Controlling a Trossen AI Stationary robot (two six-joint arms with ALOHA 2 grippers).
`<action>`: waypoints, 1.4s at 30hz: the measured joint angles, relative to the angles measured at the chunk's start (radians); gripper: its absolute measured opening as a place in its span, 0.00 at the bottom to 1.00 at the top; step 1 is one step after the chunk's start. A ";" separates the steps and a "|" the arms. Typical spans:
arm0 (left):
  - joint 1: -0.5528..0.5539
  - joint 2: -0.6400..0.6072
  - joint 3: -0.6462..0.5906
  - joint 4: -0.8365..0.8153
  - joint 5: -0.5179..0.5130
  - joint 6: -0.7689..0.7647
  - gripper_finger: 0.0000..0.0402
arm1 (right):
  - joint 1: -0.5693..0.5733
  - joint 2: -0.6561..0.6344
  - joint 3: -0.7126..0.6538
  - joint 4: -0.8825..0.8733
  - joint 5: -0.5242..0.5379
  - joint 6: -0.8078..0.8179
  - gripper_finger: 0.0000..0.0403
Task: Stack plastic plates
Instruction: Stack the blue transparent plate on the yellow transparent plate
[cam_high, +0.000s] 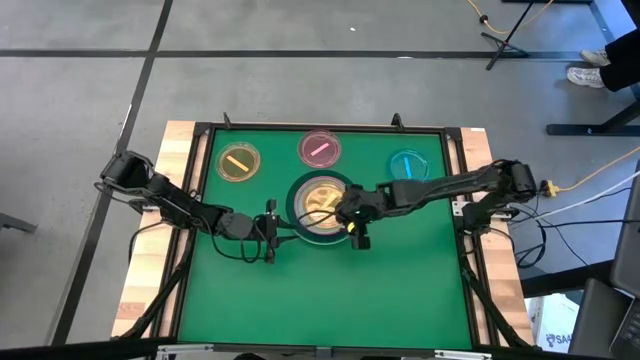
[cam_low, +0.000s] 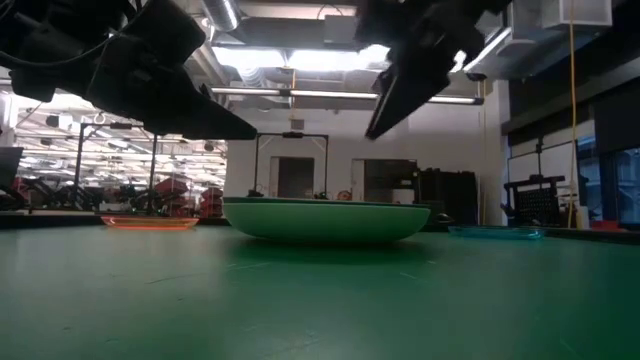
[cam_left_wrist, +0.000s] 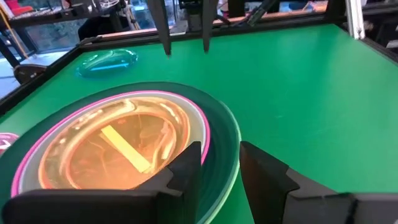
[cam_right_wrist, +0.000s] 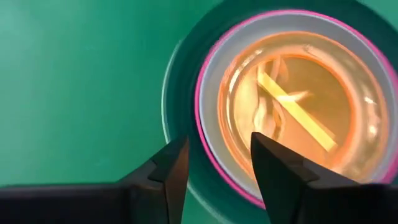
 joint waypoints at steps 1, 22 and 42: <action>-0.002 0.000 0.000 0.003 0.000 -0.010 0.26 | 0.000 -0.022 -0.004 -0.019 0.000 0.001 0.40; -0.035 -0.075 0.004 0.035 -0.007 -0.056 0.26 | -0.047 -0.541 -0.456 -0.068 0.386 0.215 0.41; -0.031 -0.075 0.004 0.042 -0.008 -0.031 0.26 | -0.444 -0.261 -0.556 0.121 0.368 0.354 0.41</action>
